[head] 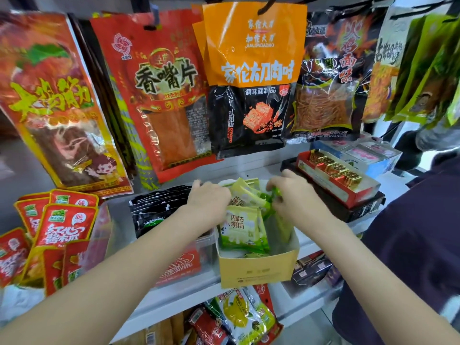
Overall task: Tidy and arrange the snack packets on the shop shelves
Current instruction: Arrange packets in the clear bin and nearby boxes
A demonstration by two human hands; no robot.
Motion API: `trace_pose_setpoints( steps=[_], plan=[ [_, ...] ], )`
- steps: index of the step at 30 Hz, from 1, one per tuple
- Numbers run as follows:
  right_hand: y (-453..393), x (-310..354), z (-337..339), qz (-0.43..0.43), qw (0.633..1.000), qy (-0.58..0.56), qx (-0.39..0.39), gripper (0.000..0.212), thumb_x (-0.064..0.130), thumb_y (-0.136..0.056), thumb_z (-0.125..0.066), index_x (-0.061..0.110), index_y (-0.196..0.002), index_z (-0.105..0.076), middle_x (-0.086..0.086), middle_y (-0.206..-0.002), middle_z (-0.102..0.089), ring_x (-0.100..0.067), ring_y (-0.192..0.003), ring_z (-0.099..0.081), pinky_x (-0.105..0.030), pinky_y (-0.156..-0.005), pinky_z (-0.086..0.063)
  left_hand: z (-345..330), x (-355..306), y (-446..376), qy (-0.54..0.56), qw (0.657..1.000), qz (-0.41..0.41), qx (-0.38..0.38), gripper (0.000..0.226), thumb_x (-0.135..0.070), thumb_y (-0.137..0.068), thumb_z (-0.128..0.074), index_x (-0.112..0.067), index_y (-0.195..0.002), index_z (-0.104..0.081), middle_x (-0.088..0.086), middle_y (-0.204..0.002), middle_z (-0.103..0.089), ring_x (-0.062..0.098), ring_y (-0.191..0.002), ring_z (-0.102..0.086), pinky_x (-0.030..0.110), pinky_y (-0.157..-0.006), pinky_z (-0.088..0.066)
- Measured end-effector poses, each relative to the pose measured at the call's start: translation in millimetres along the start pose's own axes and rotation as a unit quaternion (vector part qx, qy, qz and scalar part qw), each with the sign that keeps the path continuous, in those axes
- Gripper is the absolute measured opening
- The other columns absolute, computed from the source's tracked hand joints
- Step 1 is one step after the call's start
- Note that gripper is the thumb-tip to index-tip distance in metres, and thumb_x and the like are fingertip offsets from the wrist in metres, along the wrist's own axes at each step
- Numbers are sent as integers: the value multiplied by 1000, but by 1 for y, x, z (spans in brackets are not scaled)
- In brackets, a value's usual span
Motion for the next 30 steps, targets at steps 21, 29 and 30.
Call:
trace_pose_setpoints(
  steps=[21, 29, 30],
  plan=[
    [30, -27, 46, 84, 937, -296, -169, 52, -1, -85, -53, 29, -126, -42, 4, -103, -57, -23, -73, -60, -32, -67, -50, 11, 11, -7, 101, 987, -3, -129, 24, -25, -91, -54, -13, -110, -46, 9, -106, -63, 32, -95, -58, 37, -73, -44],
    [6, 16, -27, 132, 990, -34, 46, 28, 14, -86, -60, 13, -114, -57, -2, -107, -58, -18, -89, -54, -28, -75, -41, 9, 36, 6, 224, 968, -5, -109, 19, -19, -87, -58, -18, -106, -57, -1, -109, -62, 18, -105, -56, 38, -92, -45],
    [3, 17, -36, 123, 990, 4, 70, 26, 20, -87, -60, 15, -112, -58, -3, -108, -59, -21, -96, -56, -31, -79, -44, 13, 36, 12, 247, 961, -21, -122, 16, -16, -87, -56, -19, -102, -59, -3, -107, -62, 16, -103, -56, 37, -91, -45]
  ],
)
Point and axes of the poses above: each hand's wrist, its own y-axis away from the middle knuckle, its own z-axis out of the back of the hand, x = y × z, the point moved 8 cm from there along -y, towards the middle knuckle
